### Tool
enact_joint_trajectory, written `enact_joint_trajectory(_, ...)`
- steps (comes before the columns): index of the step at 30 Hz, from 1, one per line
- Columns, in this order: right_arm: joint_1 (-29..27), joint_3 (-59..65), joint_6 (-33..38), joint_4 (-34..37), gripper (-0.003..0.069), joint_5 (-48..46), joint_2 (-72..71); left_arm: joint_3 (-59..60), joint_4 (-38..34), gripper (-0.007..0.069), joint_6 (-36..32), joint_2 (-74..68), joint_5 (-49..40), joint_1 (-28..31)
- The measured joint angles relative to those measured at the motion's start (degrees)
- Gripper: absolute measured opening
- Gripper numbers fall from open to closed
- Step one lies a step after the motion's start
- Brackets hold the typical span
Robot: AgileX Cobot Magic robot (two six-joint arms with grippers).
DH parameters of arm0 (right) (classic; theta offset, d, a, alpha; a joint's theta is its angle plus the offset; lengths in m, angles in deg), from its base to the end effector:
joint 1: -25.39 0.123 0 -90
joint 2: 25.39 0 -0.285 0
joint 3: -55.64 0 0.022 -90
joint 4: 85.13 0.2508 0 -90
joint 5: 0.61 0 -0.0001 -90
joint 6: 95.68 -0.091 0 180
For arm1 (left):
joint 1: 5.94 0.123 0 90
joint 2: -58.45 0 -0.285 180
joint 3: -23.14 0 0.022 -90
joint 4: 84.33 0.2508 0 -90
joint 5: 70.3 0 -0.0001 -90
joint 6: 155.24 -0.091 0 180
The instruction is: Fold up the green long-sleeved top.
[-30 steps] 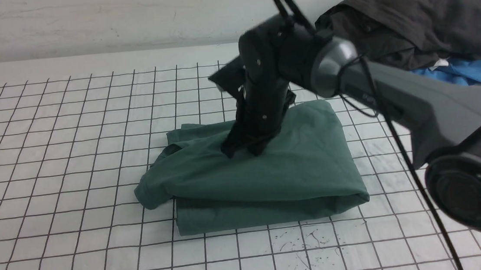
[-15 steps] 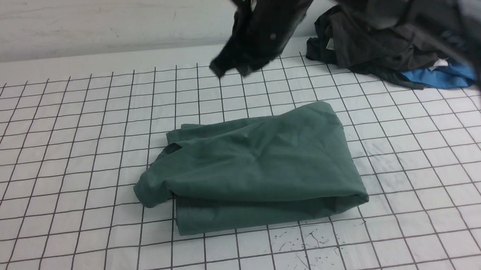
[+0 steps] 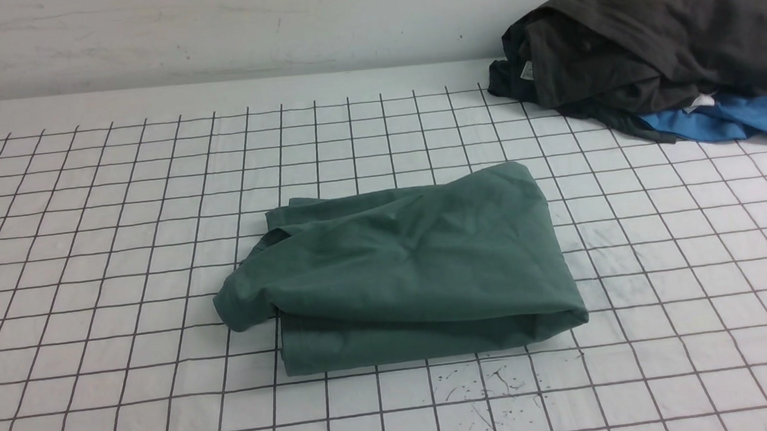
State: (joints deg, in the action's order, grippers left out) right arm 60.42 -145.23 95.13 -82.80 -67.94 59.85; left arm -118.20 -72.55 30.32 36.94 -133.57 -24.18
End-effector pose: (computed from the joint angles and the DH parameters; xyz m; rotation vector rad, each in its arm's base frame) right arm 0.2116 0.1525 0.4748 -0.9018 2.1294 0.2679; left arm 0.0209 0.0106 0.3226 0.2290 2.1227 0.0078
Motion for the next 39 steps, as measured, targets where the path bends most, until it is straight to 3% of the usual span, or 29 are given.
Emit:
enact_joint_trajectory(7,0.0,25.8,-0.2,3.3,-0.0015,18.6,-21.0,0.0,0.0,-0.0008,0.0,0.0,0.0,0.0)
enact_joint_trajectory(11,0.0,36.1,-0.4,3.7,-0.0015,22.2,-30.0,0.0,0.0,-0.0008,0.0,0.0,0.0,0.0)
enact_joint_trajectory(15,0.0,43.0,-1.2,4.0,-0.0015,19.6,-36.0,0.0,0.0,-0.0008,0.0,0.0,0.0,0.0)
enact_joint_trajectory(22,0.0,45.9,-1.7,4.3,-0.0015,10.7,-42.0,0.0,0.0,-0.0008,0.0,0.0,0.0,0.0)
enact_joint_trajectory(30,0.0,45.9,-2.1,2.7,-0.0015,11.0,-43.1,0.0,-0.1,-0.0008,0.0,0.0,0.0,0.0)
enact_joint_trajectory(38,0.0,54.5,-6.3,0.1,-0.0015,25.7,-46.2,0.0,-0.1,-0.0008,0.0,0.0,0.0,0.0)
enact_joint_trajectory(39,-0.6,59.1,-8.7,-2.3,-0.0015,31.2,-48.9,0.0,-0.1,-0.0008,0.0,0.0,0.0,0.0)
